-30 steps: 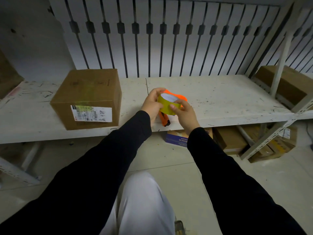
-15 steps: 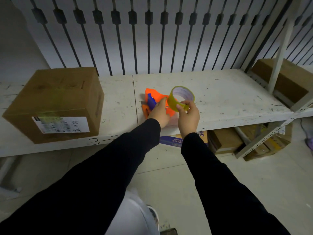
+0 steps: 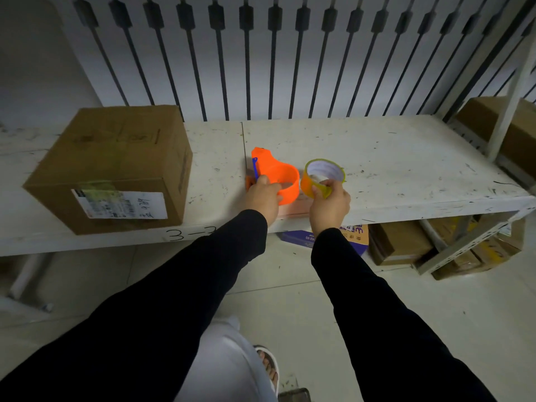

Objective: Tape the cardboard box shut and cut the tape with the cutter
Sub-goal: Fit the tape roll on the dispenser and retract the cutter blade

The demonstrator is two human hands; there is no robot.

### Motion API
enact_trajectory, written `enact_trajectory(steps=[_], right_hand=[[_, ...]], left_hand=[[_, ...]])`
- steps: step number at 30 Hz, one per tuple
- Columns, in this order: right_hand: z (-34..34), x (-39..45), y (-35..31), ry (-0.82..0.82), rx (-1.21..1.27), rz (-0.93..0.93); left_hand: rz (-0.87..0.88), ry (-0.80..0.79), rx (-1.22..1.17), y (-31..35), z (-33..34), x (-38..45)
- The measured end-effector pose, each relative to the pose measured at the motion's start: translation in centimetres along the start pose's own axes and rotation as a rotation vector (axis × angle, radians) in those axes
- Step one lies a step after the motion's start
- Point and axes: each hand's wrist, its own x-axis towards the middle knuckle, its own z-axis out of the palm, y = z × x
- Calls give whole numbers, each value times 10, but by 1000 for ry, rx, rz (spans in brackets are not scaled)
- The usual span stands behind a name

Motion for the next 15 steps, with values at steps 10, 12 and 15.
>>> enact_trajectory(steps=[10, 12, 15], right_hand=[[22, -14, 3, -88, -53, 36], [21, -14, 3, -113, -73, 29], [20, -18, 1, -97, -44, 61]], left_hand=[[7, 28, 51, -12, -13, -15], [16, 75, -46, -12, -12, -17], [-34, 189, -174, -10, -12, -24]])
